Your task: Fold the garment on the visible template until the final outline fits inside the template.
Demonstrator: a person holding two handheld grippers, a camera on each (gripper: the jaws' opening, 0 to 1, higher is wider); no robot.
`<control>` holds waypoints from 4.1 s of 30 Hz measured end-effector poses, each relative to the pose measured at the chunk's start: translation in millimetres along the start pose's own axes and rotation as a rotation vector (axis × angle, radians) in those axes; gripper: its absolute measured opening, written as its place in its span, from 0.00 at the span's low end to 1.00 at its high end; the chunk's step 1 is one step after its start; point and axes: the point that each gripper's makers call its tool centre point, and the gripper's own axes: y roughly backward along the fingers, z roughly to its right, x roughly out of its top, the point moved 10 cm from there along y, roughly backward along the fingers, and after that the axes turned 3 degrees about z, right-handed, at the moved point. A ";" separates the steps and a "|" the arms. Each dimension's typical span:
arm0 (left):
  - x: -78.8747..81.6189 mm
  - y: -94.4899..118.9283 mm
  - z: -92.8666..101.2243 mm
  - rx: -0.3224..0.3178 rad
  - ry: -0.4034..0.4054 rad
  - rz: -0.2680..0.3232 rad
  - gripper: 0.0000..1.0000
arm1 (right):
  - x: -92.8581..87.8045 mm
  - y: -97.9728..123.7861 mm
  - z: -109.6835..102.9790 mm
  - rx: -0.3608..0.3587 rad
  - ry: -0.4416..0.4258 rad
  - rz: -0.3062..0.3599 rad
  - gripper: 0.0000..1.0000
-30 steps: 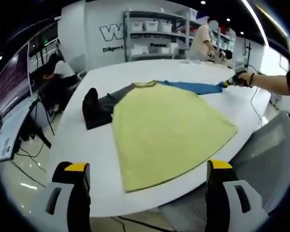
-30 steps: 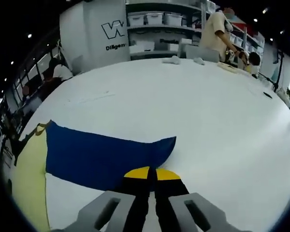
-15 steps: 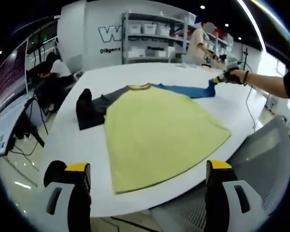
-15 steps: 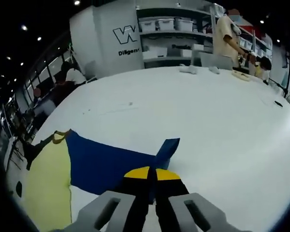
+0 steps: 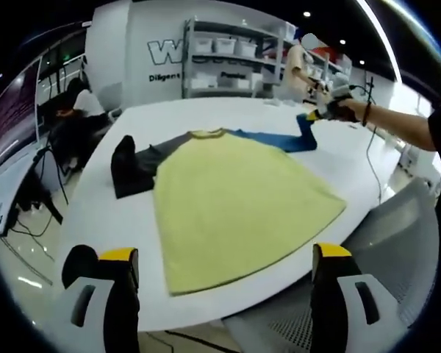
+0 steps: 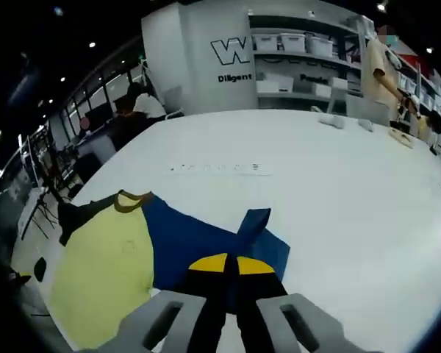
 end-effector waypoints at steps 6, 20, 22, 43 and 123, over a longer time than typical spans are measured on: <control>2.6 -1.9 2.2 -0.018 -0.019 -0.005 0.94 | 9.3 -10.6 -30.2 0.053 -0.007 0.014 0.00; 9.6 0.2 5.2 -0.041 -0.072 -0.007 0.97 | 17.6 -36.1 -111.3 0.191 -0.002 0.013 0.00; 8.9 1.2 4.9 -0.043 -0.068 -0.009 0.97 | 17.7 -38.5 -123.3 0.215 0.015 0.009 0.00; 4.6 4.0 -1.7 -0.030 -0.063 -0.021 0.96 | 21.5 -63.0 -217.5 0.339 0.091 -0.011 0.00; 10.1 6.4 0.7 -0.023 -0.062 -0.015 0.99 | -28.5 -73.2 -237.6 0.346 0.136 -0.074 0.73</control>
